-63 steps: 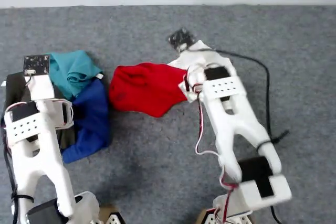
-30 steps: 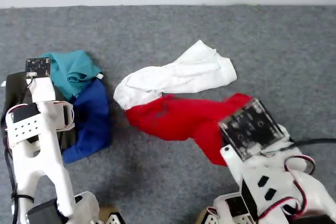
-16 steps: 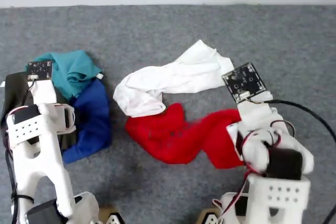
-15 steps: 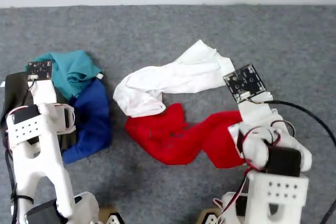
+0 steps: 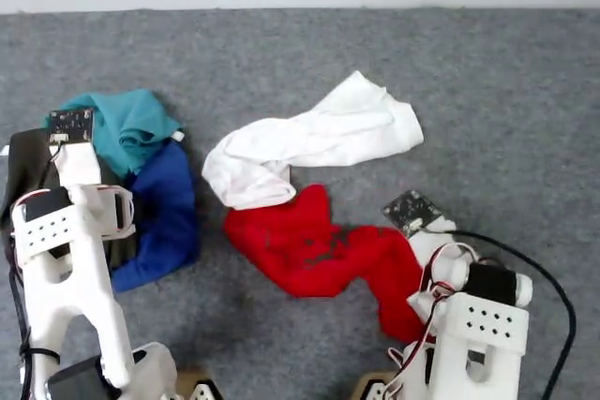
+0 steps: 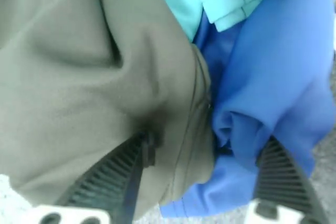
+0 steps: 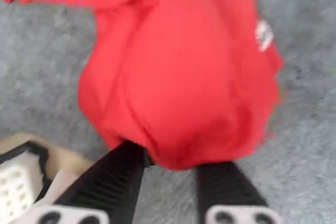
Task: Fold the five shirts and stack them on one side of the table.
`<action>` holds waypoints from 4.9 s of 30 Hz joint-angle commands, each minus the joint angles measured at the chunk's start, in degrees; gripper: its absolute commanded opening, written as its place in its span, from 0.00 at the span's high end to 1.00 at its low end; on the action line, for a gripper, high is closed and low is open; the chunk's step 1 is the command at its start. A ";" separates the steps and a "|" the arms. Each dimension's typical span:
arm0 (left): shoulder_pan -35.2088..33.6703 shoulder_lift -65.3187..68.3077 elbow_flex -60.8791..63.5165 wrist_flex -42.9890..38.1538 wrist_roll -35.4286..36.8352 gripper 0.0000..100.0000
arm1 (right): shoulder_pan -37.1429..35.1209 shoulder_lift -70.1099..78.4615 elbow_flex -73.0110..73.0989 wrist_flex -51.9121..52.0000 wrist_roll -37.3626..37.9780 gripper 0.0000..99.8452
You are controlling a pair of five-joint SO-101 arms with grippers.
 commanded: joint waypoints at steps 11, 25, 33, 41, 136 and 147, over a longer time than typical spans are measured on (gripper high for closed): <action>0.35 -0.97 0.48 0.35 -0.53 0.69 | 0.04 0.57 -21.80 -6.99 -7.03 0.68; 10.90 -0.97 2.42 1.05 -0.44 0.69 | -1.63 9.01 -0.35 -34.86 -17.76 0.69; 10.90 -1.05 1.98 4.66 -0.44 0.69 | -1.63 7.43 0.00 -24.13 -13.80 0.69; 10.90 -1.14 2.07 4.75 -0.44 0.69 | -1.80 7.34 7.30 -22.11 -10.99 0.69; 50.37 -0.79 4.09 -2.55 10.37 0.69 | 21.85 7.78 -19.16 -36.35 -22.33 0.99; 50.29 20.84 -4.26 -9.67 10.64 0.72 | 21.85 7.60 -19.08 -36.26 -22.33 0.99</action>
